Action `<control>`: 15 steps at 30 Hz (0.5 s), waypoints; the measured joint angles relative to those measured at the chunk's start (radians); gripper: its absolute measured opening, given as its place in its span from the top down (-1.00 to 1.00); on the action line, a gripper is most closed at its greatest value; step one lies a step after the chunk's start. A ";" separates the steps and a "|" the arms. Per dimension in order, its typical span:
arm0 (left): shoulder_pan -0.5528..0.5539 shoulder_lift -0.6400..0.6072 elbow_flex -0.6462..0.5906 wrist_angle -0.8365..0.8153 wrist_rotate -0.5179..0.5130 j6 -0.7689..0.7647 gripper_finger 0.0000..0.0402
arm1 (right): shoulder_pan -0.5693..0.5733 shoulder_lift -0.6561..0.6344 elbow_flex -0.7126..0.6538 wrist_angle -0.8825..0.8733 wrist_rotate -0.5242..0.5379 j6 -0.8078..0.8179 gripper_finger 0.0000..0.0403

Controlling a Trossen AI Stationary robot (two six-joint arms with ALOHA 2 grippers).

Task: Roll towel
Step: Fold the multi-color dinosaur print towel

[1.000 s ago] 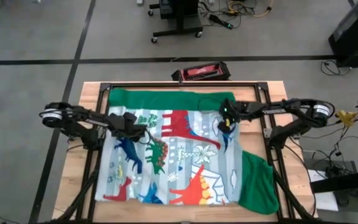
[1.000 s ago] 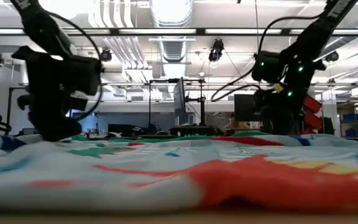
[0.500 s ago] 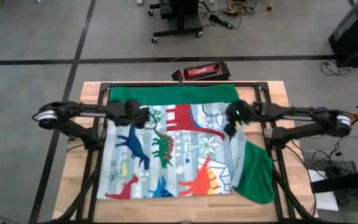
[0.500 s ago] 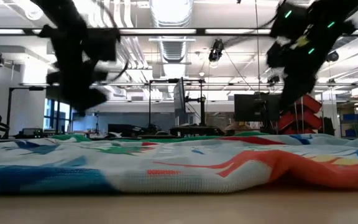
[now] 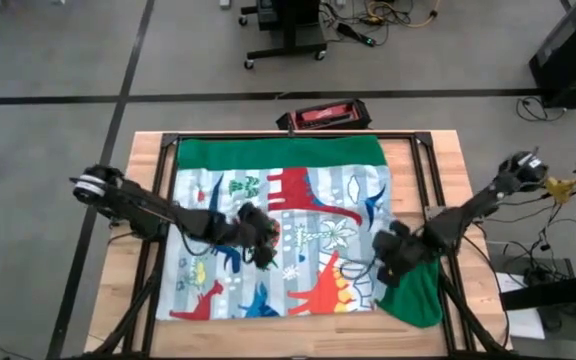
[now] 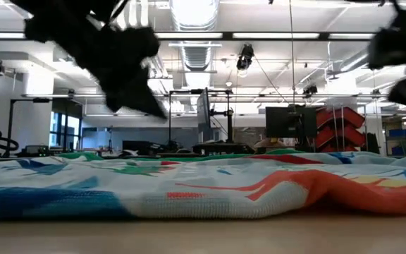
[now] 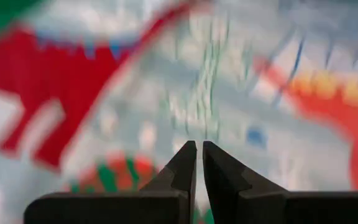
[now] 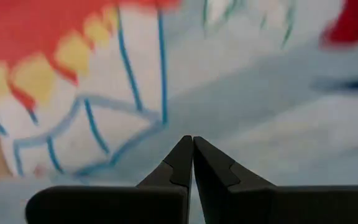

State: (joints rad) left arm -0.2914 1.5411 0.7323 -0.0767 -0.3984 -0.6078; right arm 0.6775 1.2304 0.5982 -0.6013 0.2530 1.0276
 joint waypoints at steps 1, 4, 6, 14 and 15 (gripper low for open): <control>-0.016 0.019 -0.002 -0.039 0.001 -0.047 0.93 | 0.032 0.022 0.004 0.002 -0.008 0.029 1.00; -0.067 0.057 -0.018 -0.122 0.023 -0.199 0.93 | 0.104 0.077 0.021 0.006 -0.042 0.095 1.00; -0.097 0.086 -0.027 -0.123 0.016 -0.276 0.93 | 0.142 0.107 0.024 0.020 -0.065 0.135 1.00; -0.205 0.124 -0.022 -0.066 0.011 -0.381 0.93 | 0.194 0.215 0.054 0.041 -0.093 0.171 1.00; -0.212 0.122 -0.018 -0.072 0.022 -0.380 0.93 | 0.197 0.218 0.069 0.024 -0.093 0.159 1.00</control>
State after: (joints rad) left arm -0.5033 1.6634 0.7147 -0.1485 -0.3764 -0.9882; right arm 0.8746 1.4483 0.6669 -0.5772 0.1602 1.1861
